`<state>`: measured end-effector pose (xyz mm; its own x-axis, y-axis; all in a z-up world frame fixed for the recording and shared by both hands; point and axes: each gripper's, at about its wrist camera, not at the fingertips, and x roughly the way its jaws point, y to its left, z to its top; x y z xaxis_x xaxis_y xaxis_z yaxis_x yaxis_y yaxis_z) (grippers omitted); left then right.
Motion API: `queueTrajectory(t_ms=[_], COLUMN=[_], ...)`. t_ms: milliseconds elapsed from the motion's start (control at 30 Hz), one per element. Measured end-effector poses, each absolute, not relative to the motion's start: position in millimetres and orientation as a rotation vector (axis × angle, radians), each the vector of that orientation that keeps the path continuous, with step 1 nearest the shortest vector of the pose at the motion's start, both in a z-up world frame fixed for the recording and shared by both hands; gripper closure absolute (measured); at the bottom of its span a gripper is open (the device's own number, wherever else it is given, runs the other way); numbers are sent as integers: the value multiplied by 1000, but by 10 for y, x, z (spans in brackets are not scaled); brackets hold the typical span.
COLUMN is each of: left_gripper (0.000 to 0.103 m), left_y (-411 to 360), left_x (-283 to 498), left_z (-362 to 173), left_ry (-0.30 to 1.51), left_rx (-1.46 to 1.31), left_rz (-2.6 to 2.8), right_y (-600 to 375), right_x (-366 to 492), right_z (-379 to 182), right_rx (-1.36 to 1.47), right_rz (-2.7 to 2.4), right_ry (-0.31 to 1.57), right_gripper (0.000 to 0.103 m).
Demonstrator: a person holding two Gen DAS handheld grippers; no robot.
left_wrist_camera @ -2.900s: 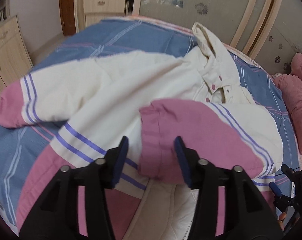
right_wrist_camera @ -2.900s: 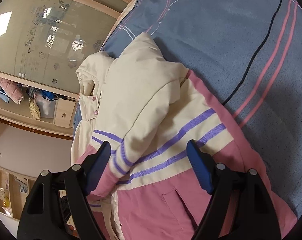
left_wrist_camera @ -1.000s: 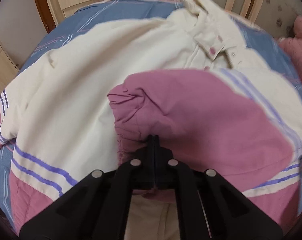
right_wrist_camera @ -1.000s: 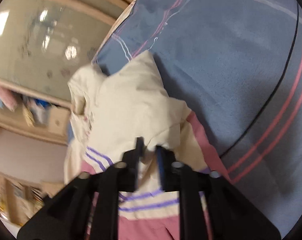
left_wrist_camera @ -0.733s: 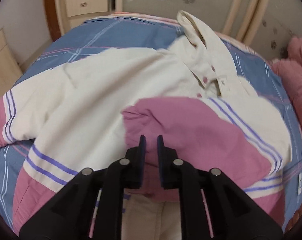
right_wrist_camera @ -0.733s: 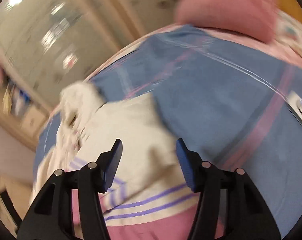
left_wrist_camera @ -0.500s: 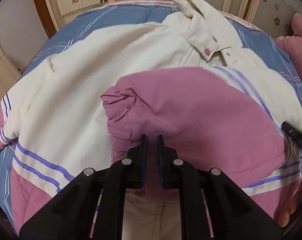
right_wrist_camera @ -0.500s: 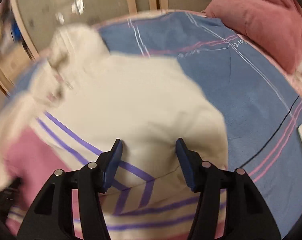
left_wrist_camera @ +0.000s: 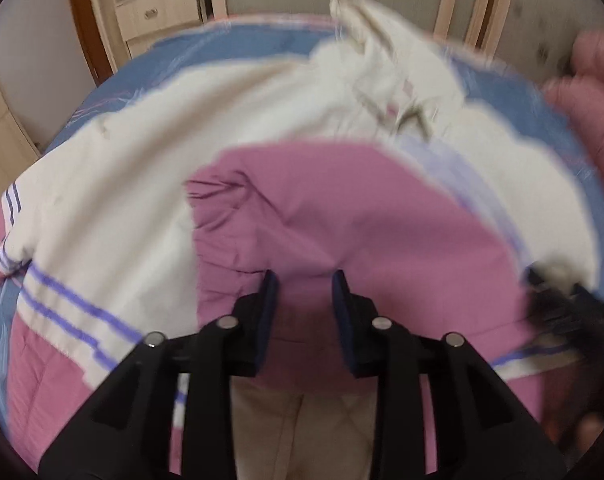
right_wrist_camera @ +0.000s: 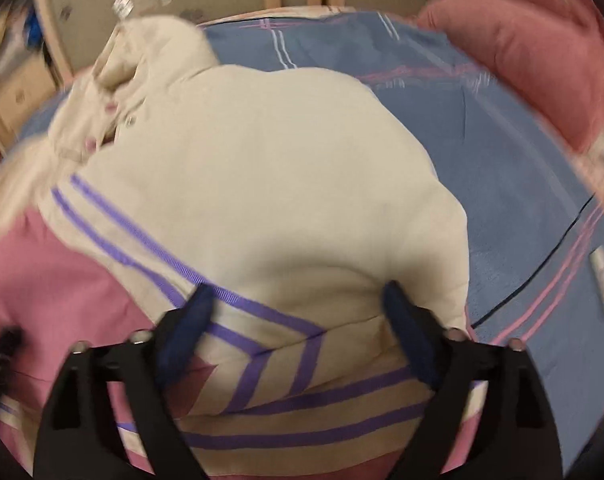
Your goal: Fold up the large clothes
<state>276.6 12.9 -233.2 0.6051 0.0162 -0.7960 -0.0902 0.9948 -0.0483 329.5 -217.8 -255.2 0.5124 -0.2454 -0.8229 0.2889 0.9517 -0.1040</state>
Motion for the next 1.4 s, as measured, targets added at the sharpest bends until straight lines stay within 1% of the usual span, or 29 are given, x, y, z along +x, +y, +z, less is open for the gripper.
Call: queueTrajectory(t_ms=[33, 67, 100, 133, 167, 200, 267, 300, 400, 500, 600, 667, 733, 800, 833, 867, 900, 933, 1000, 1067, 1133, 1167, 1267, 1367, 1400], left_gripper=[35, 23, 15, 15, 15, 13, 10, 9, 5, 5, 5, 2, 2, 2, 5, 22, 79, 93, 94, 95, 95, 95, 94, 93, 87], left_y=[222, 337, 494, 678, 953, 1188, 1664, 2076, 3049, 3771, 4143, 4235, 4308, 4347, 4365, 4395, 4404, 4410, 4407, 4343, 4138, 3918, 3282, 2255, 1793], left_x=[2681, 2584, 2475, 2384, 2293, 2227, 2144, 2072, 1794, 1701, 1787, 1891, 1964, 1989, 2000, 2020, 2038, 2055, 1988, 1924, 1922, 1968, 2157, 2360, 2412], left_z=[-2243, -2149, -2036, -1936, -1812, -1725, -1640, -1634, -1796, -2159, -2543, -2714, -2813, -2804, -2791, -2765, -2736, -2721, -2626, -2449, -2147, -1925, -1474, -1117, -1073], left_ry=[882, 838, 786, 748, 722, 718, 722, 714, 674, 724, 797, 813, 785, 736, 718, 693, 698, 716, 643, 603, 547, 529, 526, 565, 597], left_rx=[-100, -108, -120, -140, -172, -197, -267, -363, -627, -801, -950, -1005, -1056, -1100, -1114, -1115, -1105, -1097, -1124, -1093, -1035, -970, -816, -605, -508], left_rz=[78, 111, 147, 172, 196, 229, 305, 346, 431, 488, 423, 384, 402, 416, 410, 391, 387, 386, 356, 360, 321, 293, 178, -5, -82], right_y=[-2094, -2034, -1975, -1925, -1852, -1793, -1640, -1610, -1599, -1633, -1663, -1631, -1552, -1487, -1460, -1451, -1464, -1489, -1551, -1585, -1614, -1622, -1673, -1818, -1910], right_x=[3255, 3206, 3144, 3099, 3065, 3057, 3093, 3092, 2998, 2976, 2949, 2913, 2897, 2875, 2863, 2847, 2832, 2825, 2815, 2821, 2825, 2821, 2814, 2779, 2740], right_z=[-2491, -2422, -2346, -2309, -2286, -2290, -2404, -2453, -2466, -2493, -2519, -2537, -2561, -2592, -2610, -2624, -2633, -2640, -2653, -2674, -2679, -2678, -2676, -2656, -2636], right_rx=[31, 52, 101, 141, 164, 166, 133, 125, 166, 214, 256, 250, 216, 183, 170, 170, 182, 197, 236, 260, 279, 287, 321, 421, 489], right_rz=[-340, -328, -284, -231, -181, -157, -150, -153, -141, -140, -154, -168, -187, -198, -200, -198, -191, -184, -162, -149, -136, -130, -103, -43, -15], right_ry=[964, 947, 923, 901, 885, 882, 908, 915, 878, 841, 826, 819, 807, 794, 788, 783, 775, 771, 764, 768, 770, 767, 767, 768, 759], right_gripper=[12, 10, 10, 9, 4, 2, 2, 2, 2, 2, 2, 2, 2, 2, 2, 1, 1, 1, 1, 1, 1, 1, 1, 1, 1])
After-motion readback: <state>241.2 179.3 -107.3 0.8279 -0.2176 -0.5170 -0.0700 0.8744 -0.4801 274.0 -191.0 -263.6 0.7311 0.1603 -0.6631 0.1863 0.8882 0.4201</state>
